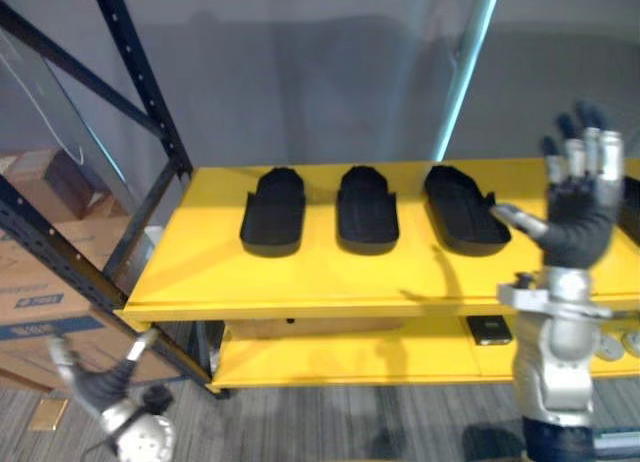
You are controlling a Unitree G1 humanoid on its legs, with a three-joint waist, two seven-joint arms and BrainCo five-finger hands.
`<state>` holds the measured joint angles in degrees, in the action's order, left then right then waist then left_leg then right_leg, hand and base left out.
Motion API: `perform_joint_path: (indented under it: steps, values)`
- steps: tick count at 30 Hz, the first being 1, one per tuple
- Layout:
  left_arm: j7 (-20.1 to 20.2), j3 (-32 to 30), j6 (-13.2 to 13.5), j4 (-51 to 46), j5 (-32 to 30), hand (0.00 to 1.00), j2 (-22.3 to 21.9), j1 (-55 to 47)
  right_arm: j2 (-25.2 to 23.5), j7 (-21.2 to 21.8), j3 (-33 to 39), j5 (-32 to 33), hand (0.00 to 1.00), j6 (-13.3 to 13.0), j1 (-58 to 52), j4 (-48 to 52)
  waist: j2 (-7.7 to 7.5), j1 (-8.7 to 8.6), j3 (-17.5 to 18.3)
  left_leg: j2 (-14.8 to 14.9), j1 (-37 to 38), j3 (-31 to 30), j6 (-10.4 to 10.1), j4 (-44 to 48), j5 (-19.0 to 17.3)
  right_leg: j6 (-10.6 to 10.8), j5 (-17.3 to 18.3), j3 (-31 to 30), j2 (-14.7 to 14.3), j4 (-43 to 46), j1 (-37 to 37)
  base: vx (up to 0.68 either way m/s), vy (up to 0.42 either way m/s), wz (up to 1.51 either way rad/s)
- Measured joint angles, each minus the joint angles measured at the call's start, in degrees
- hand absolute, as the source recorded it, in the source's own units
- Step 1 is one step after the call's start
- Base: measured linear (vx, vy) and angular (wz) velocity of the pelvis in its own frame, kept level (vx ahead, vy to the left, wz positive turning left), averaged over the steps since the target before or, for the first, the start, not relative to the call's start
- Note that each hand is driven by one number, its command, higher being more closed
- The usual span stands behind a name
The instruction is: Walk over and take plastic housings, then place them on the shelf
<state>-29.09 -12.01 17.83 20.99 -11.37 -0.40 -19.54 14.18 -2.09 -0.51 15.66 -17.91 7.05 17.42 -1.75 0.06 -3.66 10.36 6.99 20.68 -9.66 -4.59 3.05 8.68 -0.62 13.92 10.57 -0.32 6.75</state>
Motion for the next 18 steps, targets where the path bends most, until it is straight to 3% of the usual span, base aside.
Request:
perform_joint_path:
  steps: [3, 8, 12, 18]
  values:
    - [0.6, 0.7, -0.9, 9.4, -0.6, 0.00, -0.2, -0.3, -2.2, -0.3, -3.8, -0.8, 0.00, 0.9, 0.1, -2.7, -1.12, 0.49, 0.1, 0.0, 0.0, 0.0, 0.0, 0.0, 0.0, 0.0, 0.0, 0.0, 0.0, 0.1, 0.1, 0.00, 0.000, 0.00]
    - [3.5, -5.3, -2.0, 20.2, 2.1, 0.00, -0.3, -0.8, -5.0, -0.6, -9.5, 0.1, 0.00, 3.0, 0.5, -5.6, -0.44, 1.44, -0.4, 0.0, 0.5, 0.0, 0.0, 0.0, 0.0, 0.0, 0.0, 0.0, 0.0, 0.3, 0.4, 0.00, 0.000, 0.00]
    - [7.1, -5.3, -2.4, 25.1, 9.5, 0.00, -0.5, -0.8, -6.3, -3.4, -12.6, 1.7, 0.00, 5.6, 1.4, -10.5, -0.06, 2.35, -0.6, 0.0, 1.0, -0.1, 0.0, -0.1, 0.1, -0.1, 0.1, 0.1, 0.0, 0.1, 0.9, -0.02, -0.004, -0.01]
    - [11.2, -5.3, -2.9, 27.4, 13.7, 0.00, -0.4, -1.2, -8.6, -7.1, -16.7, 1.6, 0.00, 5.8, 5.6, -14.8, -0.57, 2.56, -1.0, 0.0, 0.8, -0.9, 0.0, -0.4, 0.5, -0.1, 0.1, 0.5, 0.0, 0.0, 1.2, -0.02, -0.006, 0.04]
